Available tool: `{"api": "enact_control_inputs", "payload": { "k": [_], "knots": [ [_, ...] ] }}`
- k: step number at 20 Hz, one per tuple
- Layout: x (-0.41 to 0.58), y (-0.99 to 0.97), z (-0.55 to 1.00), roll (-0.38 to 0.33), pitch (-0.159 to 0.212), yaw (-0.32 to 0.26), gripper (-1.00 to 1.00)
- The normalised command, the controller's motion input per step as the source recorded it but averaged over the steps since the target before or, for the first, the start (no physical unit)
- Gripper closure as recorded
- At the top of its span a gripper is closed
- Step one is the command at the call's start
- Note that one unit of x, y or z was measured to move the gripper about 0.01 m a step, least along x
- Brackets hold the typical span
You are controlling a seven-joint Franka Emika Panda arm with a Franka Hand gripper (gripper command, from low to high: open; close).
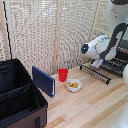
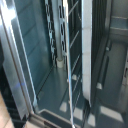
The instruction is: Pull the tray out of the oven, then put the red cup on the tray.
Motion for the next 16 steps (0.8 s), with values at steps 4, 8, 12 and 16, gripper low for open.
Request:
{"api": "enact_control_inputs", "payload": {
  "k": [4,8,12,16],
  "knots": [
    [0.159,-0.43,0.00,0.039,0.039,0.038,-1.00],
    [0.166,-0.37,-0.09,0.069,0.062,0.036,1.00],
    [0.065,-0.27,-0.06,0.036,0.018,0.019,1.00],
    [0.016,-0.20,-0.07,-0.003,0.001,0.000,1.00]
  ]
}}
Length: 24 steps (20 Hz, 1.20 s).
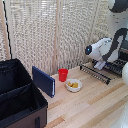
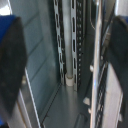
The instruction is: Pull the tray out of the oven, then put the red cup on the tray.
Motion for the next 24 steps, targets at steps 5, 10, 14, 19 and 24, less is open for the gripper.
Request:
{"api": "enact_control_inputs", "payload": {
  "k": [5,10,14,19,24],
  "knots": [
    [-0.001,-0.12,-0.07,0.001,0.000,-0.009,1.00],
    [-0.013,0.11,-0.06,0.023,0.001,0.001,1.00],
    [-0.059,0.77,-0.10,0.003,-0.006,0.000,1.00],
    [-0.062,1.00,-0.22,0.000,-0.040,0.000,1.00],
    [-0.036,0.97,-0.17,0.000,-0.037,0.000,1.00]
  ]
}}
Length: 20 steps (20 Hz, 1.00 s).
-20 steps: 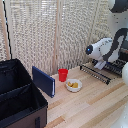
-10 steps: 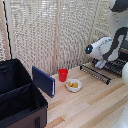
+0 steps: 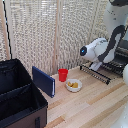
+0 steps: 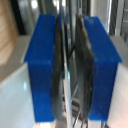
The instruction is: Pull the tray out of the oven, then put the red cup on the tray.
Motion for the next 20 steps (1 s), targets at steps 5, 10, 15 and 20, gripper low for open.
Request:
{"api": "enact_control_inputs", "payload": {
  "k": [5,10,15,20],
  "knots": [
    [0.089,0.30,-0.03,0.004,0.014,0.001,-1.00],
    [0.233,0.01,-0.06,0.021,0.032,0.009,-1.00],
    [0.210,0.27,0.10,0.020,0.090,0.034,-1.00],
    [0.237,0.40,0.51,0.053,0.016,-0.083,-1.00]
  ]
}}
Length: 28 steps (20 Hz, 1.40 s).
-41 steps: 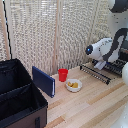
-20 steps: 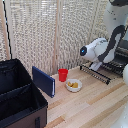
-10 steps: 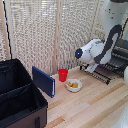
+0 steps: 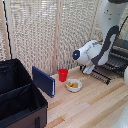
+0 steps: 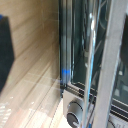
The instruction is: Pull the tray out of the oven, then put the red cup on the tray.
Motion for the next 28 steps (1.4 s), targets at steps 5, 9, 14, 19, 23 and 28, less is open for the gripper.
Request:
{"api": "enact_control_inputs", "payload": {
  "k": [5,9,14,19,23,28],
  "knots": [
    [0.083,0.32,0.62,0.099,-0.014,-0.219,-1.00],
    [0.000,0.17,0.55,0.138,-0.020,-0.273,-1.00],
    [0.000,0.18,0.50,0.157,-0.011,-0.268,-1.00],
    [0.027,0.23,0.45,0.184,-0.001,-0.245,-1.00],
    [0.171,0.34,0.35,0.228,0.000,-0.187,-1.00],
    [0.256,0.39,0.29,0.253,0.000,-0.152,-1.00]
  ]
}}
